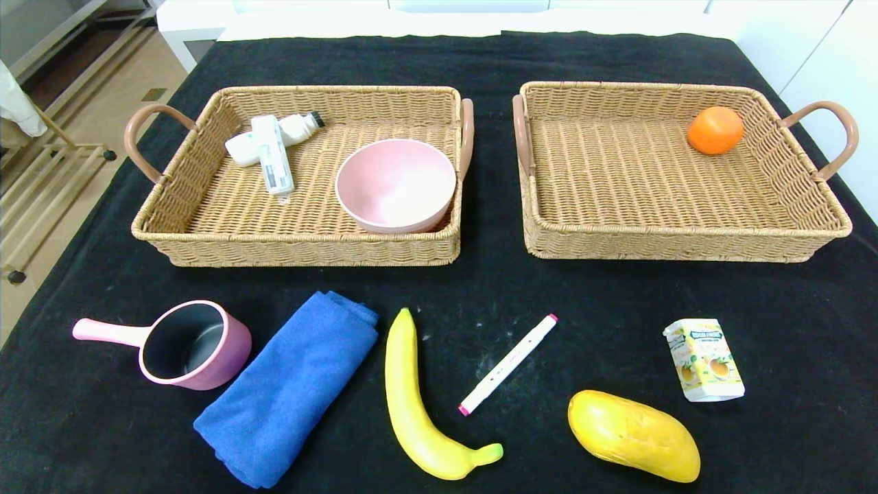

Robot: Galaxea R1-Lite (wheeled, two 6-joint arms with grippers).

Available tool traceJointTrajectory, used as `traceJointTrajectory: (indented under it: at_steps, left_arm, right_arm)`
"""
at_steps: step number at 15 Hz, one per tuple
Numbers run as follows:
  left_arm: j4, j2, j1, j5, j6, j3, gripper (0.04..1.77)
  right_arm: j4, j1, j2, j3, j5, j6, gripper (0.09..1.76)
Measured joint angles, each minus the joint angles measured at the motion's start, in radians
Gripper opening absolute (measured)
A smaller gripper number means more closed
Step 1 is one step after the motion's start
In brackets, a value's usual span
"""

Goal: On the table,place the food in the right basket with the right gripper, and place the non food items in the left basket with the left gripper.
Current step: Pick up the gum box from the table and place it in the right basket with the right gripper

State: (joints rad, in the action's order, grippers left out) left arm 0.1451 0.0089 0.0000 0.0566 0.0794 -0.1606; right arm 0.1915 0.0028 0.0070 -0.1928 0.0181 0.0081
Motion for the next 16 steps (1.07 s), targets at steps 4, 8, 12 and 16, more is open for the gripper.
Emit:
traceJointTrajectory:
  at_steps: [4,8,12,16]
  left_arm:
    - [0.029,0.112,-0.003,0.011,0.004,-0.171,1.72]
    - [0.032,0.297,-0.018,0.010,0.009,-0.370,1.72]
    - [0.032,0.498,-0.023,0.011,0.013,-0.528,1.72]
    - [0.031,0.700,-0.023,0.056,0.013,-0.646,1.72]
  right_arm:
    - [0.037,0.004,0.120,-0.179,0.004,0.000,1.71]
    - [0.039,0.007,0.344,-0.375,0.007,0.001,1.71]
    - [0.044,0.008,0.582,-0.562,0.000,0.002,1.71]
    - [0.047,0.009,0.809,-0.684,-0.012,0.006,1.71]
